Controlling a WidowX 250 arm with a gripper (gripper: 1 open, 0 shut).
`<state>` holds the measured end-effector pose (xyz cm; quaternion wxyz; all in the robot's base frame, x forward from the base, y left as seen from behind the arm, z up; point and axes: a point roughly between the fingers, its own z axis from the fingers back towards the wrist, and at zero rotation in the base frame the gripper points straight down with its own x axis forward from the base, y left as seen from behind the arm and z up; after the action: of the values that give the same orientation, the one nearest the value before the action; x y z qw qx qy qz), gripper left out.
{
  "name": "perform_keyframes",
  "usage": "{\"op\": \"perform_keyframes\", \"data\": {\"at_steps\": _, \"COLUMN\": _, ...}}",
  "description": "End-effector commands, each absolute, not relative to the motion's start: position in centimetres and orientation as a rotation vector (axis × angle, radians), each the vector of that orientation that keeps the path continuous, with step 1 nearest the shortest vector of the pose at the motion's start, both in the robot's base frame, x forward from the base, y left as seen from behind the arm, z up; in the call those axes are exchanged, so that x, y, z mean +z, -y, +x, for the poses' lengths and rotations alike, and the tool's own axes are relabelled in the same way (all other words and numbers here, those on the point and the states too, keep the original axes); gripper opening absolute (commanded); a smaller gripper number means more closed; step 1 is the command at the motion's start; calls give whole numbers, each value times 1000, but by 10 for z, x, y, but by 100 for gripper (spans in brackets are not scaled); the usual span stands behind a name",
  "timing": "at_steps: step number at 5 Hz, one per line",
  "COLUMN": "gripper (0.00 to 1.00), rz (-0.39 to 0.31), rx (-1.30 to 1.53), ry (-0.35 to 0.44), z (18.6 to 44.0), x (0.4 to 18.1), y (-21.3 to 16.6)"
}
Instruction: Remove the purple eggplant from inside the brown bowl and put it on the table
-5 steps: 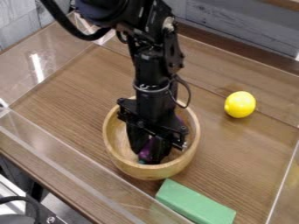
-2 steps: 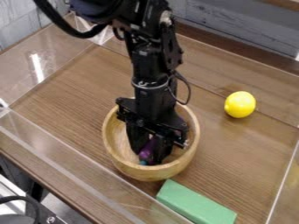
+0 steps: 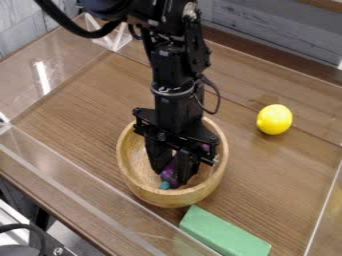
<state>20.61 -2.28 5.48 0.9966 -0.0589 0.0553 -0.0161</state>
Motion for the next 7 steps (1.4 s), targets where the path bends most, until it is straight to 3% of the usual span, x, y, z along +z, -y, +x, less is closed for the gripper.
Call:
{"op": "perform_keyframes", "data": {"at_steps": 1, "gripper": 0, "rz": -126, "rx": -38, "ry": -34, "z": 218, "x": 74, "y": 26}}
{"op": "perform_keyframes", "data": {"at_steps": 7, "gripper": 0, "rz": -158, "rx": -19, "ry": -30, "z": 220, "x": 88, "y": 33}}
